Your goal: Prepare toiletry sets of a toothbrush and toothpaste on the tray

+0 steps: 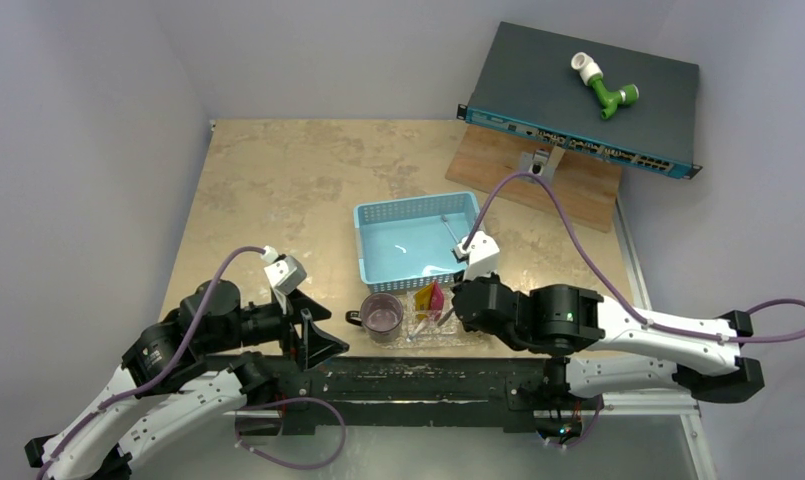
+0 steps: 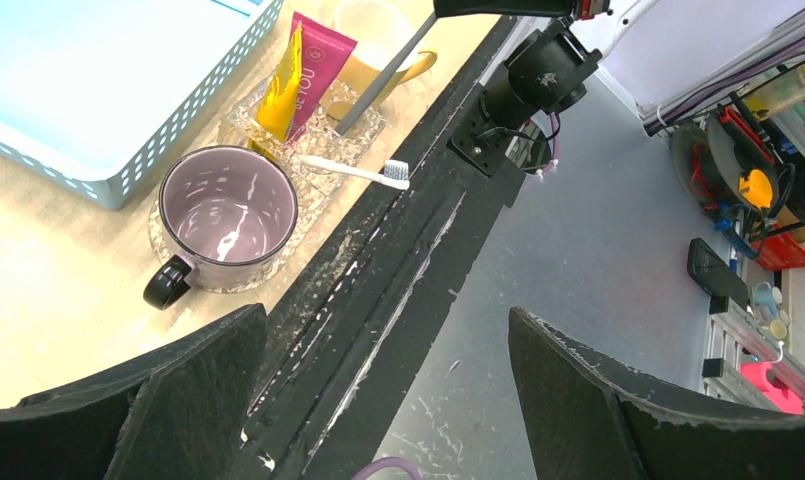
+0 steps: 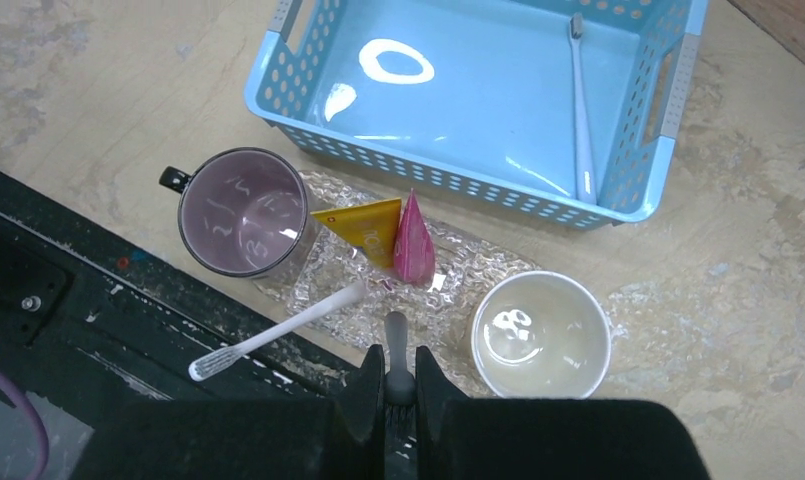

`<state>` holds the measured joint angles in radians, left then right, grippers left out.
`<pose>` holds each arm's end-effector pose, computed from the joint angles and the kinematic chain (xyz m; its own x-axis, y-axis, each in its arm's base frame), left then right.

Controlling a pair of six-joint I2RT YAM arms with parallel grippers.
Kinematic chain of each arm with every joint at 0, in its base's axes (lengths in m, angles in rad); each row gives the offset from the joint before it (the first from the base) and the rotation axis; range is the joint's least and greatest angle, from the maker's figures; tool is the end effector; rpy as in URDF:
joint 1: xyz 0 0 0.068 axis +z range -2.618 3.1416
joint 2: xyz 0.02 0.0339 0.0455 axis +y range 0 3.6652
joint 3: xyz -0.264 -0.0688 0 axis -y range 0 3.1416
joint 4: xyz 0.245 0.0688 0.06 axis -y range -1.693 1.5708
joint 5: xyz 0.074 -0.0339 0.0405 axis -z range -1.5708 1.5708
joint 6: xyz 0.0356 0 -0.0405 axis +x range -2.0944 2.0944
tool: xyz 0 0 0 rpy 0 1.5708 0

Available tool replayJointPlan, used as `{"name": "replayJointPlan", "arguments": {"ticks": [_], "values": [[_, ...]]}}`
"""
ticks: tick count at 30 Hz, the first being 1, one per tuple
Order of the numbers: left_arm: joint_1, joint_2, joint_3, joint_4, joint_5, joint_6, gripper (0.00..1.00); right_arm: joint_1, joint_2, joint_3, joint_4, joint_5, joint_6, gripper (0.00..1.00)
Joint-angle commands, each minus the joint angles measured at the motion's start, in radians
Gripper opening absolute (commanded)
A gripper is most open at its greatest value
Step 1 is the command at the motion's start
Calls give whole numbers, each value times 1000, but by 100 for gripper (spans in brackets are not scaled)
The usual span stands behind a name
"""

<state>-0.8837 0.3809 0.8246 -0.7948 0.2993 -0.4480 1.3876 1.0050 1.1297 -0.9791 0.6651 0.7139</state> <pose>0.0375 -0.0622 0.3339 -0.5927 0.0698 -0.8024 0.7296 0.4685 -0.4981 0.0546 0.1741 0.3494 -0.5621 -0.2057 -0.8011 -0.4390 0.8951 0.0782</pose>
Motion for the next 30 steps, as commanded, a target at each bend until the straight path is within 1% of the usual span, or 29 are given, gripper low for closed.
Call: {"name": "replayJointPlan", "arguments": {"ticks": [1, 8, 16, 30], "values": [[6, -5, -1, 19, -3, 14, 90, 4, -41, -70, 108, 51, 7, 0], [6, -4, -1, 19, -7, 15, 90, 4, -89, -174, 221, 63, 11, 0], [6, 0, -1, 19, -6, 17, 90, 4, -103, -265, 317, 72, 37, 0], [6, -2, -1, 16, -11, 18, 90, 10, -83, -316, 345, 119, 64, 0]]}}
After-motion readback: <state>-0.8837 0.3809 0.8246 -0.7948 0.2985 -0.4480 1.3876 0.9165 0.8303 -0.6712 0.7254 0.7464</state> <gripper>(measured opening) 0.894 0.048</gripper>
